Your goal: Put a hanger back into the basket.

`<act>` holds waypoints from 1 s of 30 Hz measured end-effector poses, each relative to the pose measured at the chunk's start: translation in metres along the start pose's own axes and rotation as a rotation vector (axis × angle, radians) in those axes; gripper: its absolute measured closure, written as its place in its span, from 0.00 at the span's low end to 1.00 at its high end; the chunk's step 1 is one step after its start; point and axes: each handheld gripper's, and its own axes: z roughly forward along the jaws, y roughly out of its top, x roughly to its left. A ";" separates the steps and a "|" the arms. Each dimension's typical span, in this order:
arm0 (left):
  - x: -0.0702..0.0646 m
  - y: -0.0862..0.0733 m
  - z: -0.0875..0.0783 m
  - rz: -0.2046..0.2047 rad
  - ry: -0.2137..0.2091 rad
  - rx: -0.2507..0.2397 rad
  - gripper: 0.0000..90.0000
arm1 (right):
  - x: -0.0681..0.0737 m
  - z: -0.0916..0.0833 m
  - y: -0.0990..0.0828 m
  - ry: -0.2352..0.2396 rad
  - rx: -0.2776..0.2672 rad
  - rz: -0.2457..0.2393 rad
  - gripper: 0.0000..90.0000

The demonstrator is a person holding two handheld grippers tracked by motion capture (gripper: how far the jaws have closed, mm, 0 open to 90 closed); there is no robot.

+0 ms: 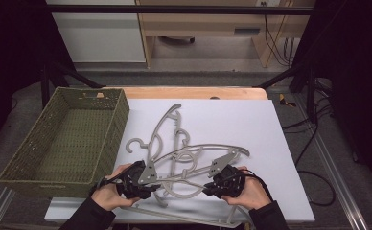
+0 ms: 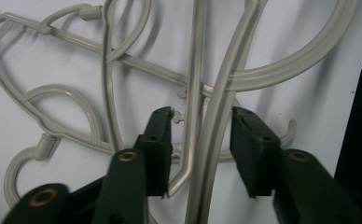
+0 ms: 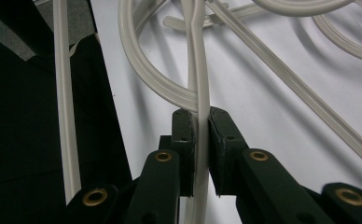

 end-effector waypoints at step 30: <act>0.003 -0.006 -0.012 -0.110 0.054 -0.069 0.90 | -0.014 -0.034 -0.020 -0.207 -0.359 0.119 0.50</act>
